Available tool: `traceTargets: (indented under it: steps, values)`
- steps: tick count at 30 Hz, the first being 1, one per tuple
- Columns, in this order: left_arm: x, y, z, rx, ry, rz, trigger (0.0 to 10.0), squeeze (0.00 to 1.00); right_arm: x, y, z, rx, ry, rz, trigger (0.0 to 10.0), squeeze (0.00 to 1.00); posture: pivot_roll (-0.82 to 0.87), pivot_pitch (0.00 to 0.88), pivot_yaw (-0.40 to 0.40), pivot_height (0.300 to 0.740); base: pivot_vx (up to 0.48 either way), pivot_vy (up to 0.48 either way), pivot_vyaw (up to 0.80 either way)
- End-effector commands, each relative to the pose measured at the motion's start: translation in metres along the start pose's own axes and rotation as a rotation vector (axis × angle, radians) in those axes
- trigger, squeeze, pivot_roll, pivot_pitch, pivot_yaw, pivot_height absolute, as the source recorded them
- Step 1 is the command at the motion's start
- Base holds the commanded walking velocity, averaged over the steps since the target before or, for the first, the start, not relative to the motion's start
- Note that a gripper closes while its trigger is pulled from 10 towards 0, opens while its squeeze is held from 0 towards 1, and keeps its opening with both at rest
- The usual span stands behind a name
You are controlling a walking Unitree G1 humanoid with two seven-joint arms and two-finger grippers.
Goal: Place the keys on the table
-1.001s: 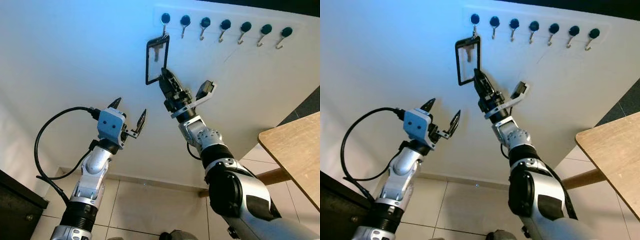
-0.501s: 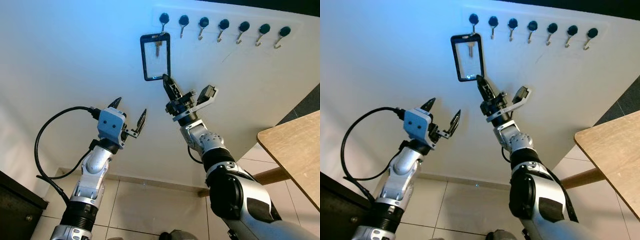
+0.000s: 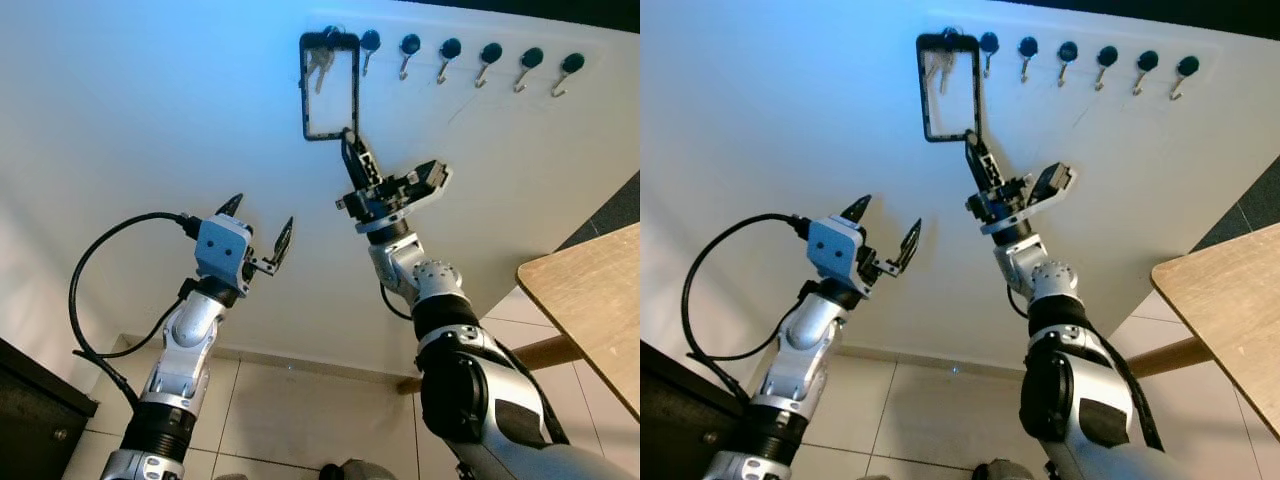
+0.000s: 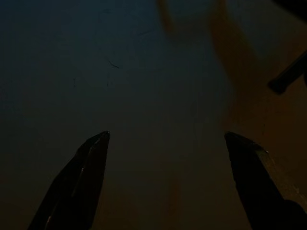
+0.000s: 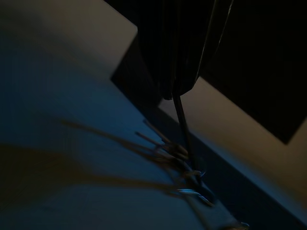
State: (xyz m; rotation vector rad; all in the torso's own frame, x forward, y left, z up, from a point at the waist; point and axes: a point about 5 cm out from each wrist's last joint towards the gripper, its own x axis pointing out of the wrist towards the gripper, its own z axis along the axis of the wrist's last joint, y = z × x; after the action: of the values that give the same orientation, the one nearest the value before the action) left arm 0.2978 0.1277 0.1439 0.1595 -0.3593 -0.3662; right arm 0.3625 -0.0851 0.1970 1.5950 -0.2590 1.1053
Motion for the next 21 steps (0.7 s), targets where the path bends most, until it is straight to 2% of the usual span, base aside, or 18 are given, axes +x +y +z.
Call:
traceTargets:
  steps: [1,9,11,12,13,21]
  values:
    - [0.001,-0.004,-0.001,-0.007,0.0,-0.004,10.0,0.0,0.003,0.007,-0.002,0.019,0.0,0.068,0.0,0.0,0.08,0.075,-0.053,0.74,0.0,0.0,0.0]
    - [0.001,-0.004,0.0,-0.005,-0.003,-0.001,10.0,0.0,0.013,0.023,-0.011,0.046,0.07,0.172,0.0,0.0,0.08,0.076,-0.052,0.74,0.0,0.0,0.0]
    - [0.001,-0.004,0.0,-0.002,-0.003,-0.001,10.0,0.0,0.016,0.032,-0.021,0.049,0.158,0.223,0.0,0.0,0.08,0.077,-0.053,0.74,0.0,0.0,0.0]
    - [0.001,-0.004,0.0,-0.002,-0.003,-0.001,10.0,0.0,0.016,0.032,-0.021,0.049,0.158,0.223,0.0,0.0,0.08,0.077,-0.053,0.74,0.0,0.0,0.0]
    - [0.0,-0.004,0.0,0.0,-0.004,-0.001,10.0,0.0,0.014,0.036,-0.026,0.042,0.19,0.233,0.0,0.0,0.08,0.077,-0.055,0.74,0.0,0.0,0.0]
    - [-0.002,-0.006,-0.001,0.004,0.0,0.0,10.0,0.0,-0.003,0.042,-0.021,-0.003,0.173,0.193,0.0,0.0,0.08,0.075,-0.057,0.74,0.0,0.0,0.0]
